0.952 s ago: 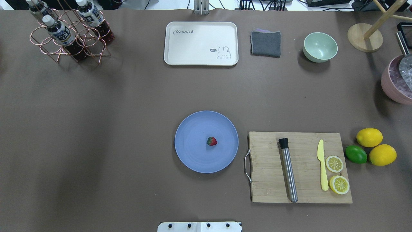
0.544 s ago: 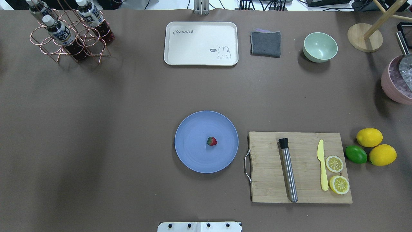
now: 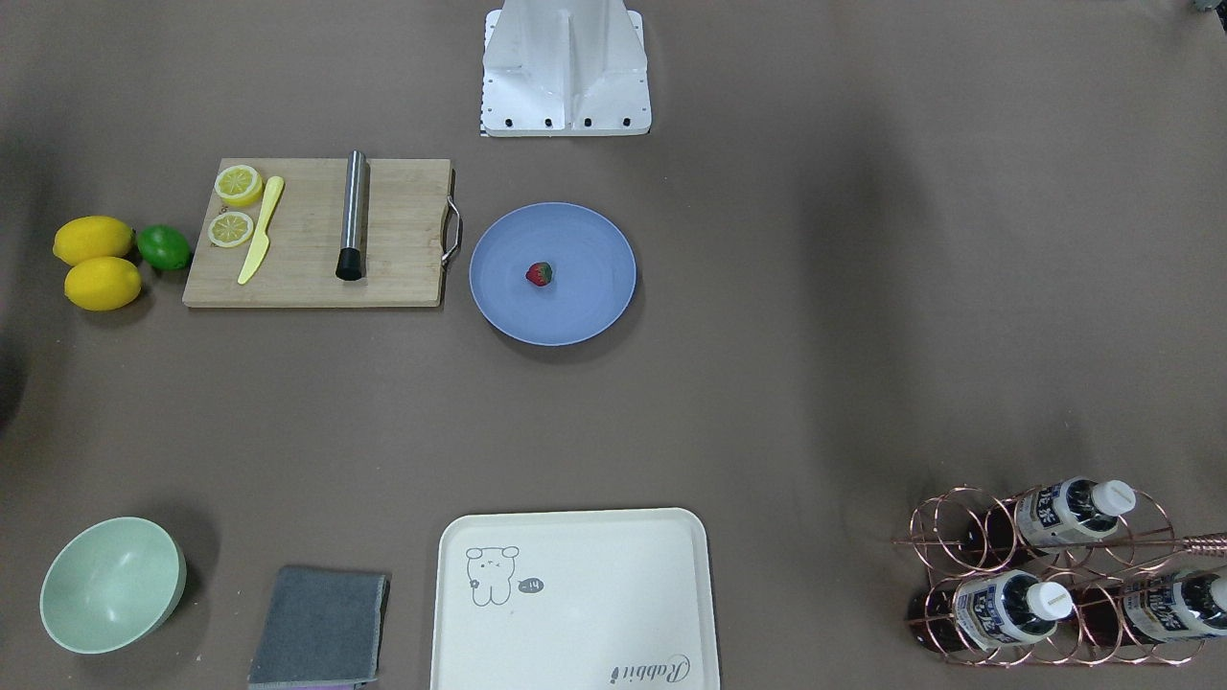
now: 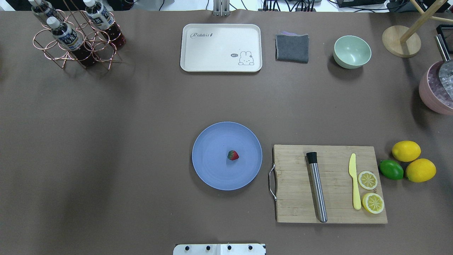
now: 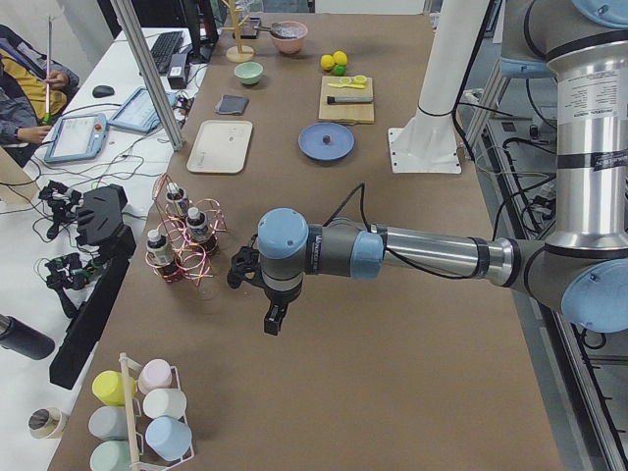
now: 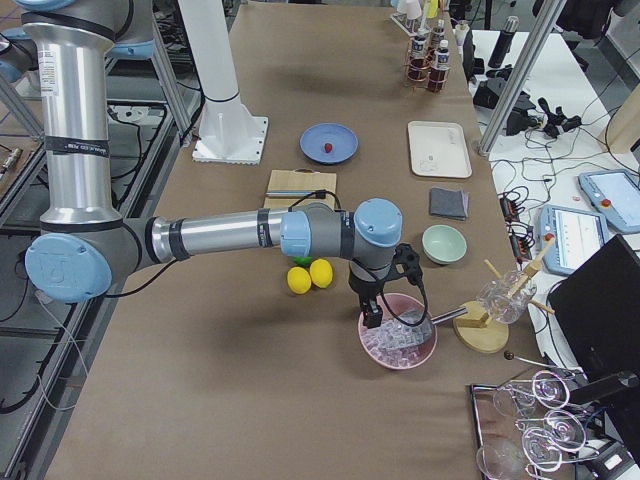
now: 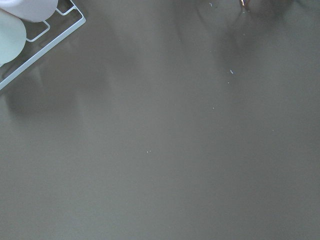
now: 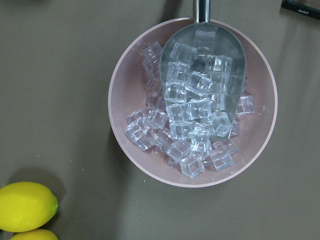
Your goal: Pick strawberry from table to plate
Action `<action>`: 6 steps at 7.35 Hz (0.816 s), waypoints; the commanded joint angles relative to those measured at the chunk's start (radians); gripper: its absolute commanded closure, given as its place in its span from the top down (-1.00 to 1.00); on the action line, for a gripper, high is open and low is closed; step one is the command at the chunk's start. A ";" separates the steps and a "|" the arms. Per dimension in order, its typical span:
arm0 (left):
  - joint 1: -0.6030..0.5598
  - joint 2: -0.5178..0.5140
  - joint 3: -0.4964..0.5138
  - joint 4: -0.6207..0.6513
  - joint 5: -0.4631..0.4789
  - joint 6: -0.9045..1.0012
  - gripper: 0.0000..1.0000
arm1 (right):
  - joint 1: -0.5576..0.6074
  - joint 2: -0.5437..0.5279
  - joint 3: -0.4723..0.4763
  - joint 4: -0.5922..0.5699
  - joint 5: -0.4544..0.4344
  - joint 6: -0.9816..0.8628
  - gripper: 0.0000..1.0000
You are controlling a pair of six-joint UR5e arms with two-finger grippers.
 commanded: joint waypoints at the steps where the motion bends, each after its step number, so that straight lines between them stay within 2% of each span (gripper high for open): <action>1: -0.002 -0.005 0.030 0.001 0.013 0.000 0.95 | 0.000 0.002 0.002 0.000 -0.001 0.000 1.00; 3: -0.010 0.009 0.020 -0.013 0.090 0.006 0.95 | 0.000 0.011 0.002 0.002 -0.002 -0.001 1.00; 6: -0.015 0.033 0.005 -0.017 0.084 -0.011 0.95 | 0.000 0.005 0.014 0.002 0.001 0.000 1.00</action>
